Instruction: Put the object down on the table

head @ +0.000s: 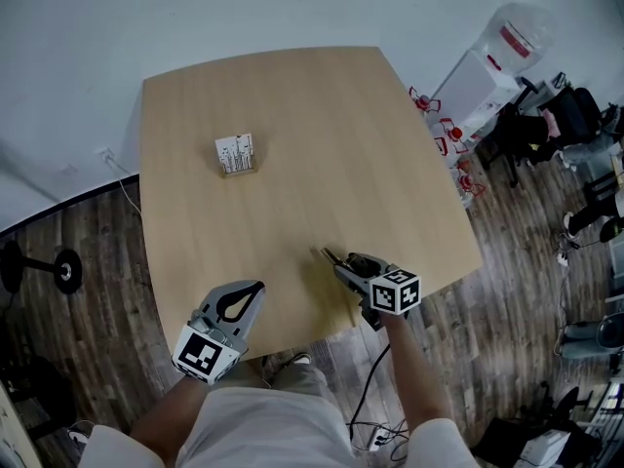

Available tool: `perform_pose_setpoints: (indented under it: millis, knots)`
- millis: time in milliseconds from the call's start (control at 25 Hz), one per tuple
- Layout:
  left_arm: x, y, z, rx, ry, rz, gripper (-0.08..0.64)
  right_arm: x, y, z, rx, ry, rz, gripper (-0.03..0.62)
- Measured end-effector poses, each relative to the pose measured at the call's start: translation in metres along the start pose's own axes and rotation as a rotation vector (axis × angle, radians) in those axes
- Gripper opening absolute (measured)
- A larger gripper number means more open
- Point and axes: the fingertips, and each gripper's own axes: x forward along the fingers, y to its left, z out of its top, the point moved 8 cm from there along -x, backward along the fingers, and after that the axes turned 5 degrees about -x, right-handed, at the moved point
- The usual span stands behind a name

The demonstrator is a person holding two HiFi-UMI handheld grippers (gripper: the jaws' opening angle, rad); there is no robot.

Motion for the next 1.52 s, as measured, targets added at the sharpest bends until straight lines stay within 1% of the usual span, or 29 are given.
perform_pose_setpoints:
  millis: [280,680,880,960,1040,1160,1360,1520]
  knots:
    - [0.003,0.004,-0.005,-0.008,0.019,0.016,0.005,0.028,-0.009,0.001,-0.022,0.034,0.045,0.222]
    - [0.001,0.012,-0.009,-0.031,0.039,0.039,0.005,0.045,-0.02,-0.001,-0.053,0.101,0.102,0.224]
    - [0.001,0.012,-0.016,-0.048,0.042,0.041,0.005,0.05,-0.029,0.007,-0.078,0.111,0.095,0.225]
    - [0.002,0.012,-0.017,-0.059,0.046,0.042,0.005,0.05,-0.03,0.011,-0.087,0.11,0.098,0.25]
    - [0.003,0.013,-0.016,-0.062,0.044,0.042,0.005,0.05,-0.032,0.015,-0.091,0.109,0.09,0.261]
    - [0.005,0.016,-0.014,-0.065,0.046,0.047,0.005,0.051,-0.038,0.02,-0.083,0.108,0.07,0.261]
    - [0.007,0.017,-0.015,-0.052,0.044,0.038,0.005,0.054,-0.044,0.016,-0.086,0.134,0.039,0.261]
    - [0.006,0.017,-0.018,-0.067,0.057,0.041,0.005,0.056,-0.049,0.013,-0.089,0.143,0.024,0.261]
